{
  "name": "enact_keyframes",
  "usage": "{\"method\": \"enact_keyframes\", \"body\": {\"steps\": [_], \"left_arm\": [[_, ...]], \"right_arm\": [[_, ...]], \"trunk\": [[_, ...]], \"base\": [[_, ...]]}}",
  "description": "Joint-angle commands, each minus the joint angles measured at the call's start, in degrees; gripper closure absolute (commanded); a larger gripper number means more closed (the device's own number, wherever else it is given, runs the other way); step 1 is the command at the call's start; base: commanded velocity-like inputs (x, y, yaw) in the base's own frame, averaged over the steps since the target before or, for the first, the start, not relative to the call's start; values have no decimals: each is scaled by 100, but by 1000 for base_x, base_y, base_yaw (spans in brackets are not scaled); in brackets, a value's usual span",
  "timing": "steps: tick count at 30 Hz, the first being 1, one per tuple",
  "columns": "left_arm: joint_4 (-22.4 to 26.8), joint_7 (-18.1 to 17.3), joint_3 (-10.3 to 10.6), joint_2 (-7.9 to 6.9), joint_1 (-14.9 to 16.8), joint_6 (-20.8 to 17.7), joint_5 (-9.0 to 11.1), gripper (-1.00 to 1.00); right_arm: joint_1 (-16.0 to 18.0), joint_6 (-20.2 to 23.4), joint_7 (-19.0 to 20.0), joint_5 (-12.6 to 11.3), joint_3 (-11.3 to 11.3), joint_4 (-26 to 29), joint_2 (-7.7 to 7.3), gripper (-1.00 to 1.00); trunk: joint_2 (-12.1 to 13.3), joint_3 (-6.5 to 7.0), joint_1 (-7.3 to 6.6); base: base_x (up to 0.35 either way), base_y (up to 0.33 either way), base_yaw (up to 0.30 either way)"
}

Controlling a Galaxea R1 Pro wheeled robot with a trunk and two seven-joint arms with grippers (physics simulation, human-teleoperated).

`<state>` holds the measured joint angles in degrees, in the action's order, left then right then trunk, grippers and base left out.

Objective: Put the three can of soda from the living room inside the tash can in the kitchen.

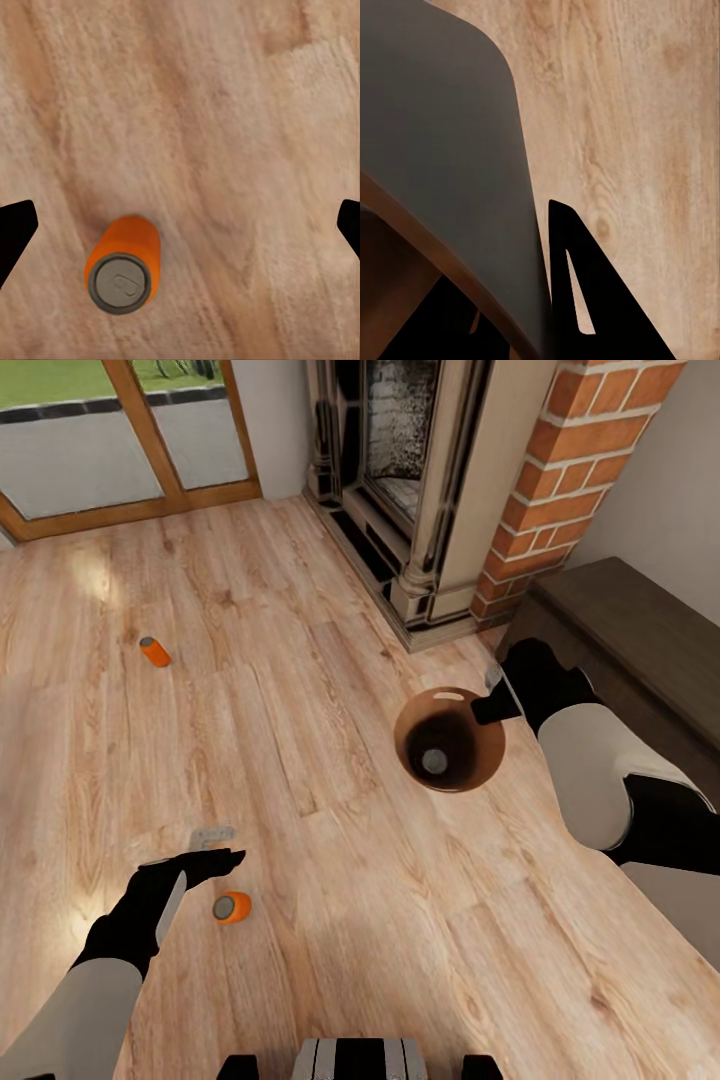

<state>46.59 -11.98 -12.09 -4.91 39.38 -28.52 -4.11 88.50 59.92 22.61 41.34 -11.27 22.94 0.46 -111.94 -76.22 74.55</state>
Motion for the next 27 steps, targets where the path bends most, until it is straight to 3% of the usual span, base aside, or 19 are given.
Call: {"method": "enact_keyframes", "body": {"steps": [1,12,27], "left_arm": [[-22,-5,-5,-11,0,-2,10,-100],[-105,36,-37,-179,8,-4,45,-100],[-36,-28,-46,-185,-21,63,80,-100]], "right_arm": [[2,8,15,-56,-8,0,-50,100],[1,8,15,-56,-7,0,-169,100],[-24,8,15,-47,10,-1,-225,100]], "trunk": [[-42,-27,21],[-483,-323,263],[-563,-493,307]], "base": [[0,0,0],[0,0,0],[0,0,0]]}}
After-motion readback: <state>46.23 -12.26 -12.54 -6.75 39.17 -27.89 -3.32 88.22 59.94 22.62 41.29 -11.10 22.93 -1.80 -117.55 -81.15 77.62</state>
